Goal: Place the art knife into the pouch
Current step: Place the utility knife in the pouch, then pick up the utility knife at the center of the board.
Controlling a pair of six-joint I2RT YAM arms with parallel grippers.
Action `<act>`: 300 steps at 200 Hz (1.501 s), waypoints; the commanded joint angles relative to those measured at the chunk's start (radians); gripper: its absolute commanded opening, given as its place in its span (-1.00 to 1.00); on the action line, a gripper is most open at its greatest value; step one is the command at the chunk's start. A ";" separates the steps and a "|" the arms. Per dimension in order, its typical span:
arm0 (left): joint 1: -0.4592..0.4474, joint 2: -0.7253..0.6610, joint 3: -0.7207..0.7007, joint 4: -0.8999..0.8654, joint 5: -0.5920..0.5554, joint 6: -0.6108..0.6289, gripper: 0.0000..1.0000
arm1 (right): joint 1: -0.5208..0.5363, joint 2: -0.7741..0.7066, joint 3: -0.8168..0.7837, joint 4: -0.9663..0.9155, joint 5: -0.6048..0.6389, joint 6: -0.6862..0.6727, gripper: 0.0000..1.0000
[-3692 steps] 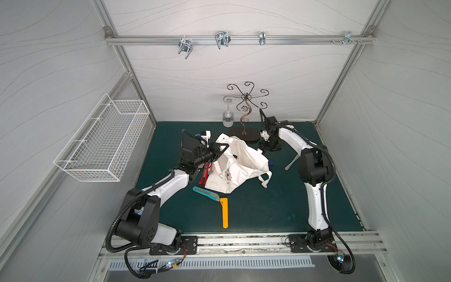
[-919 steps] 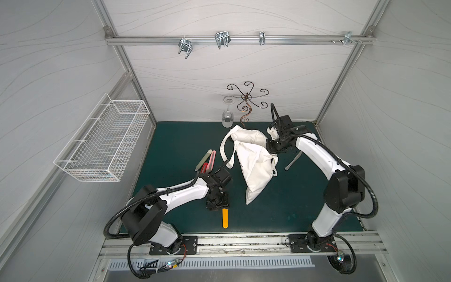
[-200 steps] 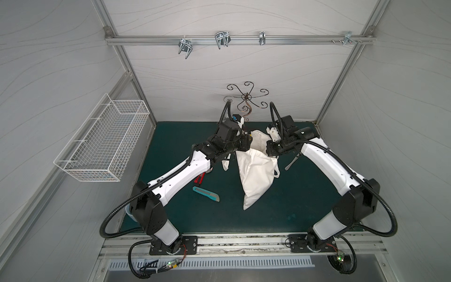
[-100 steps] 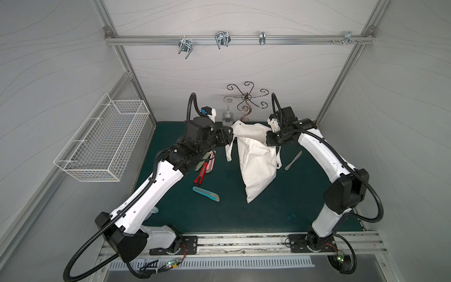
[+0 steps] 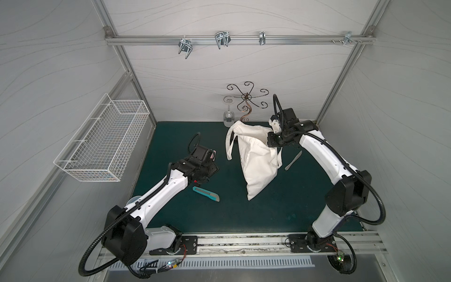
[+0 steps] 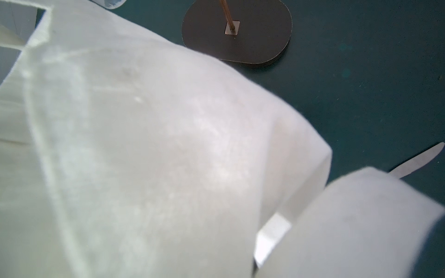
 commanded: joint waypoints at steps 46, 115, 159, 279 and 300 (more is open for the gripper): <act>0.042 0.157 0.056 -0.221 -0.117 -0.483 0.23 | 0.015 -0.049 -0.069 0.028 -0.006 -0.003 -1.00; 0.046 0.186 -0.022 -0.121 -0.111 -0.511 0.21 | 0.020 -0.042 -0.088 0.035 -0.014 -0.010 -1.00; 0.047 0.220 -0.078 -0.055 -0.089 -0.476 0.21 | 0.023 -0.037 -0.098 0.035 -0.014 -0.016 -1.00; 0.046 0.304 -0.151 0.039 -0.047 -0.425 0.20 | 0.027 -0.025 -0.107 0.035 -0.014 -0.021 -1.00; 0.046 0.312 -0.148 0.022 -0.044 -0.422 0.13 | 0.029 -0.025 -0.108 0.035 -0.016 -0.019 -1.00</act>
